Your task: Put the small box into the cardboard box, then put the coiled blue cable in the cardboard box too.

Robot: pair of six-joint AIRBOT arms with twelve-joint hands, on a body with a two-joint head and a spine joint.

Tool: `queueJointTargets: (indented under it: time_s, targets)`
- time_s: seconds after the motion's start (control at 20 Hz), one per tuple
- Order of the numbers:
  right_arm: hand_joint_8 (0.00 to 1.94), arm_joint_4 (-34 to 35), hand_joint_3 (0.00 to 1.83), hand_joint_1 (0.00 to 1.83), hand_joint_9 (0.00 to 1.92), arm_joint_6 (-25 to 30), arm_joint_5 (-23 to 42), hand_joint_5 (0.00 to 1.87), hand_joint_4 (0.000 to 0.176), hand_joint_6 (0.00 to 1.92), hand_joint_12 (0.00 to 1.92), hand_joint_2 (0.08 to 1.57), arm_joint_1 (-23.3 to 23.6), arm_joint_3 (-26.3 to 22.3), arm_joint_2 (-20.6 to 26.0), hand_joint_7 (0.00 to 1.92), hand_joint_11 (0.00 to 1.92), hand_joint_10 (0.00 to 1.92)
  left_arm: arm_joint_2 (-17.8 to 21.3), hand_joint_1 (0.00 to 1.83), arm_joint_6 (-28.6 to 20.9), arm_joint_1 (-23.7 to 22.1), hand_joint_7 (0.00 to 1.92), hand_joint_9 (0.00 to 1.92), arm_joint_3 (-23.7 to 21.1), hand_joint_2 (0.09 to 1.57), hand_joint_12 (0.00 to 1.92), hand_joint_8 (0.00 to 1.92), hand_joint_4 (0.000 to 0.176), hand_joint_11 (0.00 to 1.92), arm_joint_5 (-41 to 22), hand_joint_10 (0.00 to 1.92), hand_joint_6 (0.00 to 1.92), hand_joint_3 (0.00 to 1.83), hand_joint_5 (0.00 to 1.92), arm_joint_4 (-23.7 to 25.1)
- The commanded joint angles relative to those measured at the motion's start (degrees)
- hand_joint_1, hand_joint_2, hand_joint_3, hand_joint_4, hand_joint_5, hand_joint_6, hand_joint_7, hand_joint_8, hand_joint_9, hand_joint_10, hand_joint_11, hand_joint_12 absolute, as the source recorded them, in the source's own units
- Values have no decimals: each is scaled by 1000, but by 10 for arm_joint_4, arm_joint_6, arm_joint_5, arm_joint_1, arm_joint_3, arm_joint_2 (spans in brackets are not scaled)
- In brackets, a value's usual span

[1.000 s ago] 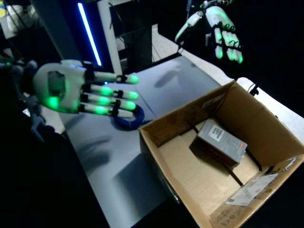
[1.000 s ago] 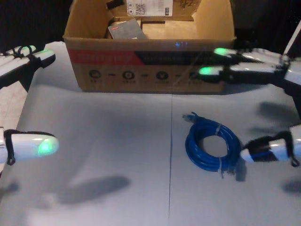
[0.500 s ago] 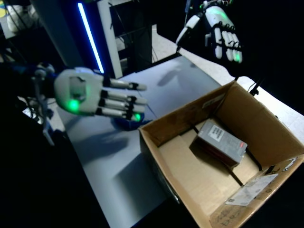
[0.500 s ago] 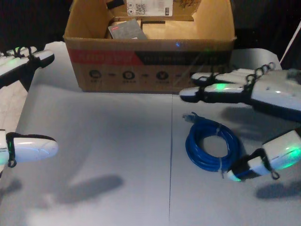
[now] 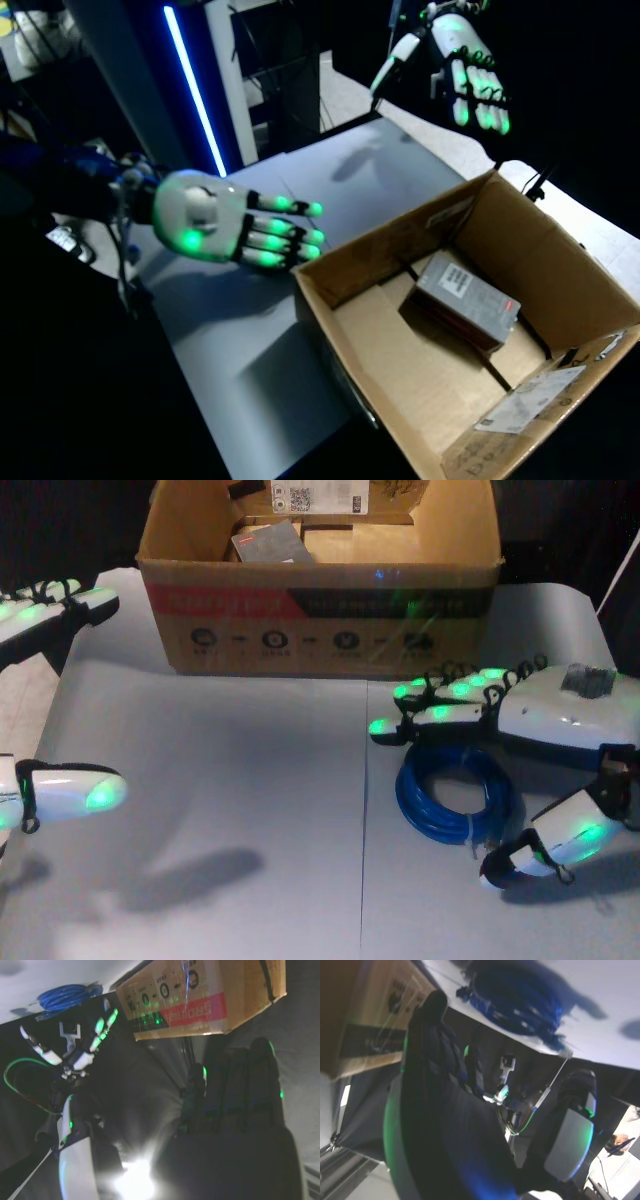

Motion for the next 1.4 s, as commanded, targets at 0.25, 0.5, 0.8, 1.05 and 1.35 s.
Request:
queueJointTargets:
  time_s: [0.25, 0.5, 0.8, 1.05, 1.35]
  targets:
    - [2, 12, 1, 899, 237, 1, 22, 259, 176, 2, 977, 879, 9, 29, -29, 61, 223, 17, -6, 521, -7, -3, 103, 69, 3, 830, 314, 0, 114, 1, -72, 0, 0, 0, 170, 0]
    - [3, 8, 1, 879, 279, 1, 11, 274, 176, 3, 880, 904, 9, 32, -30, 93, 340, 5, -9, 545, -12, -3, 101, 53, 5, 838, 282, 0, 121, 0, -74, 0, 0, 2, 161, 0]
    - [10, 8, 0, 959, 606, 1, 10, 415, 131, 1, 895, 969, 9, 32, -30, 360, 618, 36, -11, 522, -15, -3, 122, 74, 6, 850, 282, 5, 108, 0, -76, 5, 1, 3, 174, 0]
    - [375, 8, 1, 1282, 839, 1, 10, 810, 0, 0, 1308, 1027, 9, 32, -30, 693, 966, 1270, -12, 514, -18, -3, 137, 82, 7, 858, 243, 2, 121, 0, -77, 2, 1, 1, 172, 0]
    - [1127, 8, 2, 1266, 852, 3, 10, 846, 0, 1, 1539, 1094, 9, 32, -30, 453, 1084, 1552, -12, 514, -21, -2, 145, 89, 6, 871, 240, 2, 130, 0, -79, 2, 0, 2, 172, 0]
